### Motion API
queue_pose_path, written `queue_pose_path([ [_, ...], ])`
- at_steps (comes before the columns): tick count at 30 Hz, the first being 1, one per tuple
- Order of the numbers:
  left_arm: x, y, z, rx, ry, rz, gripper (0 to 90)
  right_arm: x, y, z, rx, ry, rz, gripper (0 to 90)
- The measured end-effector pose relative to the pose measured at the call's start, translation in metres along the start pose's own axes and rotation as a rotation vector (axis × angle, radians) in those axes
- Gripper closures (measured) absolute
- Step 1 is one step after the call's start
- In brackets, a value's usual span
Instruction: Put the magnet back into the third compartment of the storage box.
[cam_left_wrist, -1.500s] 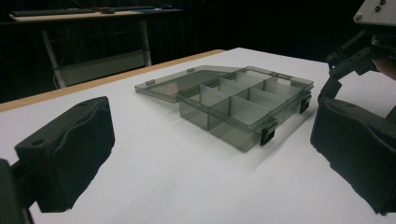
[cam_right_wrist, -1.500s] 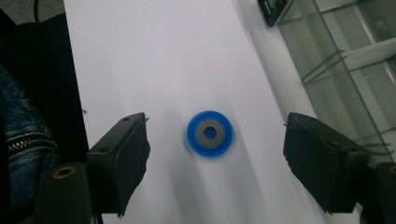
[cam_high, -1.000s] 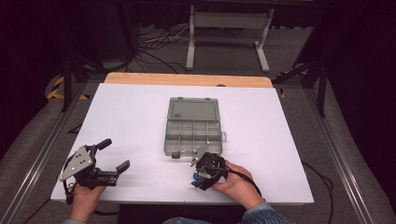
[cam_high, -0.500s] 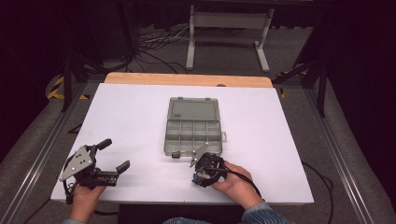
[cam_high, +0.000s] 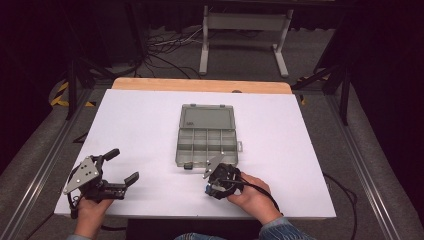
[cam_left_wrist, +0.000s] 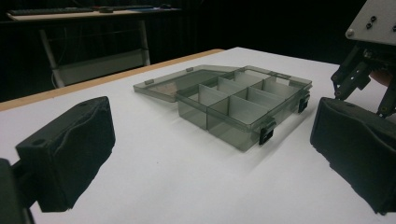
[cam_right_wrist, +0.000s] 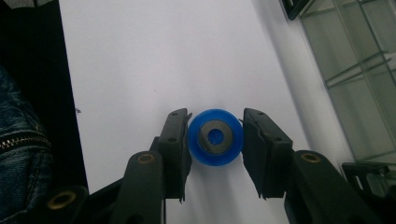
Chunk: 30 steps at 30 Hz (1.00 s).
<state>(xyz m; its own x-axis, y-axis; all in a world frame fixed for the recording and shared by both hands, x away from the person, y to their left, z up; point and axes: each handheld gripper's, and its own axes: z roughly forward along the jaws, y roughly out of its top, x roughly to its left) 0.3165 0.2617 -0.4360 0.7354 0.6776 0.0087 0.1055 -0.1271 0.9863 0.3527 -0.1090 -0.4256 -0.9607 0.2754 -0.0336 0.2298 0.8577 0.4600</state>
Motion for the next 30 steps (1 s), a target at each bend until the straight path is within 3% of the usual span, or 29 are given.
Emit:
queue_pose_path([
  [30,0.000,0.000,0.000,0.003,-0.002,0.001,0.6,-0.002,0.005,-0.026,-0.063,-0.019,0.021,61.9],
])
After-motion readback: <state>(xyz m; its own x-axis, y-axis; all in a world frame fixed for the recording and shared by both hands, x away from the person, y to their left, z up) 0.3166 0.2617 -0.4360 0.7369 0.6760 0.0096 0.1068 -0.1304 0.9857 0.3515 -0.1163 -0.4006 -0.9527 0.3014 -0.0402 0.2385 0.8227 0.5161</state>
